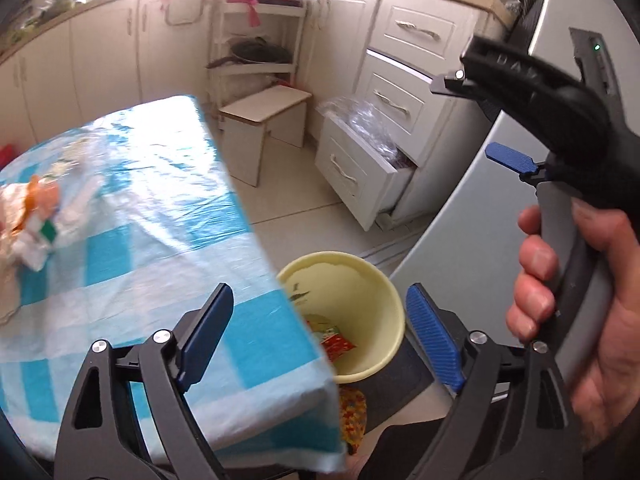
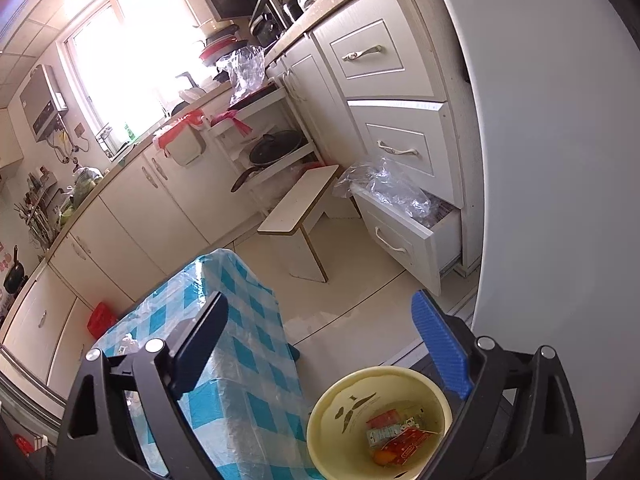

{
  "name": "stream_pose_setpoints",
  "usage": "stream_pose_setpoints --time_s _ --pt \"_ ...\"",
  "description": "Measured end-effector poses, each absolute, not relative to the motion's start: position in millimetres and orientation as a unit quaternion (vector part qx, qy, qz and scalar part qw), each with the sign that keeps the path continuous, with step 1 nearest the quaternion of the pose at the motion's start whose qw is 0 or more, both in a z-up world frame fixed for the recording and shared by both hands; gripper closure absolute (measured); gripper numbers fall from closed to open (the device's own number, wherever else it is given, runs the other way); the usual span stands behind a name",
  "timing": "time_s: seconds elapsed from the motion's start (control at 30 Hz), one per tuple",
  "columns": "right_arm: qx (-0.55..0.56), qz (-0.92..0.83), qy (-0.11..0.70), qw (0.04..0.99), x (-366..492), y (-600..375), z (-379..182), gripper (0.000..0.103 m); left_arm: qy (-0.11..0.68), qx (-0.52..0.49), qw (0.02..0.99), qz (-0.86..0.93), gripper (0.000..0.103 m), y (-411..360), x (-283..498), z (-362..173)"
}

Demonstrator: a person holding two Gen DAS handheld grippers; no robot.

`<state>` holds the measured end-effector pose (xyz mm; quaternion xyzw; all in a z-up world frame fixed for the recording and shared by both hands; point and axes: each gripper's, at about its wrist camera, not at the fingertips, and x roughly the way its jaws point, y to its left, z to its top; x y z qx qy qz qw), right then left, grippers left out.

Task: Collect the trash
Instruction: 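Move both tools back over the table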

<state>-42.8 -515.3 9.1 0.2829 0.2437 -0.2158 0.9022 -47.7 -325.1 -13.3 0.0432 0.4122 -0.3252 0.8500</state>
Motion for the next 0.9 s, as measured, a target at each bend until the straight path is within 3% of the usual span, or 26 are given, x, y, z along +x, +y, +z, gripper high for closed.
stream_pose_setpoints --time_s 0.6,0.9 --pt "0.183 -0.159 0.265 0.933 -5.7 -429.9 17.1 0.012 0.372 -0.018 0.914 -0.162 0.013 -146.8 -46.0 11.0" --pt "0.182 -0.146 0.284 0.93 6.8 -411.2 12.4 0.012 0.361 -0.052 0.923 -0.125 0.013 -109.2 -41.6 15.8"
